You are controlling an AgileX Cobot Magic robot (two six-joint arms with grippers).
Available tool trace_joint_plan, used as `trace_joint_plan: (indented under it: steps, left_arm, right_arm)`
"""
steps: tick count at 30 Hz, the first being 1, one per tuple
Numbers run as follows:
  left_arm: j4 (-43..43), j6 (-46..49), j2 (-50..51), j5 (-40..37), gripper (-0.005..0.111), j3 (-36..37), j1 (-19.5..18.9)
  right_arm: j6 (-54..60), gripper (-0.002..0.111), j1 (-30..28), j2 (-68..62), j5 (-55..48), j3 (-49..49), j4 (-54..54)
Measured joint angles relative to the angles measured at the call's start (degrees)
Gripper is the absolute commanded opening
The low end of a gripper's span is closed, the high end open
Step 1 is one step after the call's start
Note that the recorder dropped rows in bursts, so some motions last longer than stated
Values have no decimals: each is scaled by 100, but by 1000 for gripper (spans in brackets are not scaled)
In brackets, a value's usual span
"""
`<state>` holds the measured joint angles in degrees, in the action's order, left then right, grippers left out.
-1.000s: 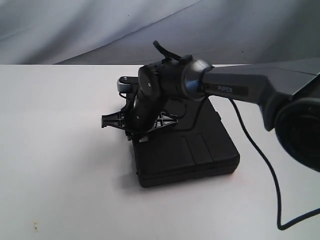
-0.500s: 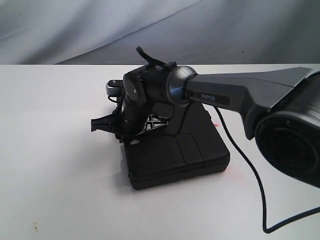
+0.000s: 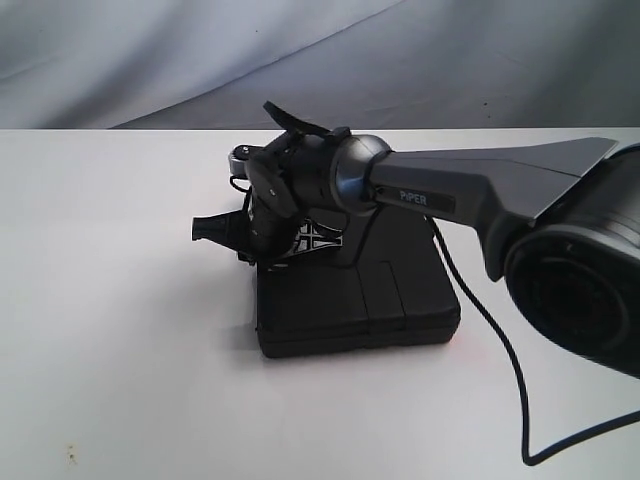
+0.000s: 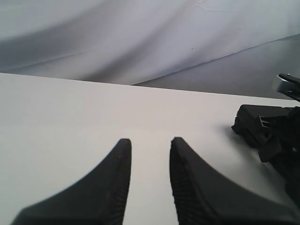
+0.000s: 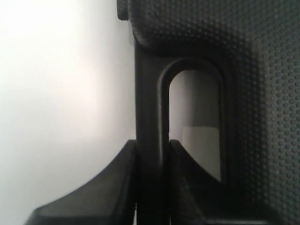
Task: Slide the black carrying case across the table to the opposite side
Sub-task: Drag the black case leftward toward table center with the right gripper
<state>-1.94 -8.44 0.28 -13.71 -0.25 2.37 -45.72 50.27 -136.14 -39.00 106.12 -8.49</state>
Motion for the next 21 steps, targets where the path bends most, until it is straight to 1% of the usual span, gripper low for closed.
trace_joint_plan:
  steps: [6,14,16,18,19,20,21]
  left_arm:
    - [0,0,0,0,29,0,0]
    - [0,0,0,0,29,0,0]
    - [0,0,0,0,29,0,0]
    - [0,0,0,0,29,0,0]
    - [0,0,0,0,29,0,0]
    - [0,0,0,0,29,0,0]
    - [0,0,0,0,29,0,0]
  right_arm:
    - [-346,0,0,0,48,0,-330]
    - [-393,0,0,0,48,0,-439]
    - [-416,4,0,0,48,0,-476]
    - [-416,19,0,0,48,0,-476]
    - [-416,24,0,0,48,0,-476]
    - [-416,27,0,0,48,0,-476]
    - [-439,27,0,0,48,0,-476]
